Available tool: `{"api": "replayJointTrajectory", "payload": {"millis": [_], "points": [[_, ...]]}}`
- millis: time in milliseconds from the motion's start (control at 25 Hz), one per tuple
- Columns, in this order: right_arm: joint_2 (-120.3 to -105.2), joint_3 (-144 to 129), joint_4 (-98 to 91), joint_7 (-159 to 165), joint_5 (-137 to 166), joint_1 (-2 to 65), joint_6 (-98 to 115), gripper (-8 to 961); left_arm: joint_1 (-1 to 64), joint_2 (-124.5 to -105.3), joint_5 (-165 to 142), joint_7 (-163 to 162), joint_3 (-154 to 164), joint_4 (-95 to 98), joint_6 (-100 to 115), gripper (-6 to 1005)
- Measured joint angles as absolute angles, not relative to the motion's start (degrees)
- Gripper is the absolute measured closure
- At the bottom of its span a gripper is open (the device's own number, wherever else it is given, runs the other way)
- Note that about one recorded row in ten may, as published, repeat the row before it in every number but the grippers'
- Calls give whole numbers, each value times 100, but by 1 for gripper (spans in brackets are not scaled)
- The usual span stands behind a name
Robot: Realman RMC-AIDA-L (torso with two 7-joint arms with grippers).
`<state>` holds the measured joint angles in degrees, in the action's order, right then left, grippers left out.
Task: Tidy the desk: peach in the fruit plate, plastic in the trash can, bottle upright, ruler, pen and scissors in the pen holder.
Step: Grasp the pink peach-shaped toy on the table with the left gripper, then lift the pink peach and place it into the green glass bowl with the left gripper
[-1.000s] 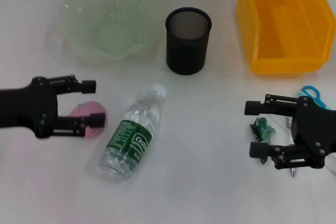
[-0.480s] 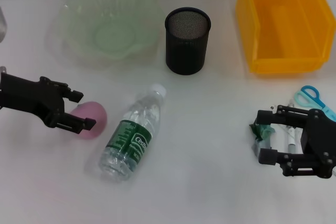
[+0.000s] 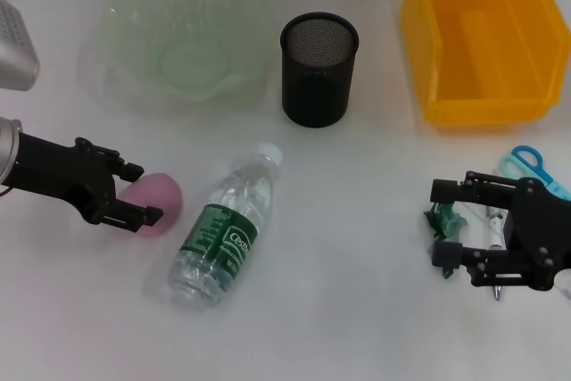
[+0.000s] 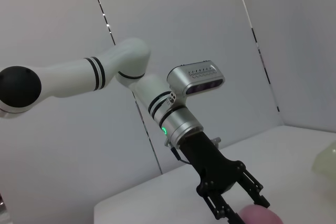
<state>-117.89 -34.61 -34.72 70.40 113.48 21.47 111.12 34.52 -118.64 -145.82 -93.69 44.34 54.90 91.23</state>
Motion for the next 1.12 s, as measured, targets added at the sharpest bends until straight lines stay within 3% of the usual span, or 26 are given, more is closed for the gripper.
{"api": "replayJointTrajectory", "payload": {"millis": [240, 320, 600, 760, 1120], "points": [[-11793, -3436, -3471, 7040, 11356, 2198, 11091, 140, 3374, -11867, -14401, -9290, 4485, 5475, 8991, 159], [-11789, -3436, -3471, 7040, 11340, 2197, 11091, 140, 3353, -11857, -14354, -9265, 4483, 5475, 8986, 351], [-11786, -3436, -3471, 7040, 11337, 2197, 11091, 140, 3323, -11845, -14257, -9206, 4457, 5504, 8949, 604], [-11786, -3433, -3471, 7040, 11335, 2185, 11091, 139, 3316, -11823, -14013, -9176, 4418, 5535, 8999, 814], [-11803, -3288, -3464, 6995, 11328, 2083, 11088, 140, 3478, -11677, -12077, -9187, 3523, 5649, 8626, 884]]}}
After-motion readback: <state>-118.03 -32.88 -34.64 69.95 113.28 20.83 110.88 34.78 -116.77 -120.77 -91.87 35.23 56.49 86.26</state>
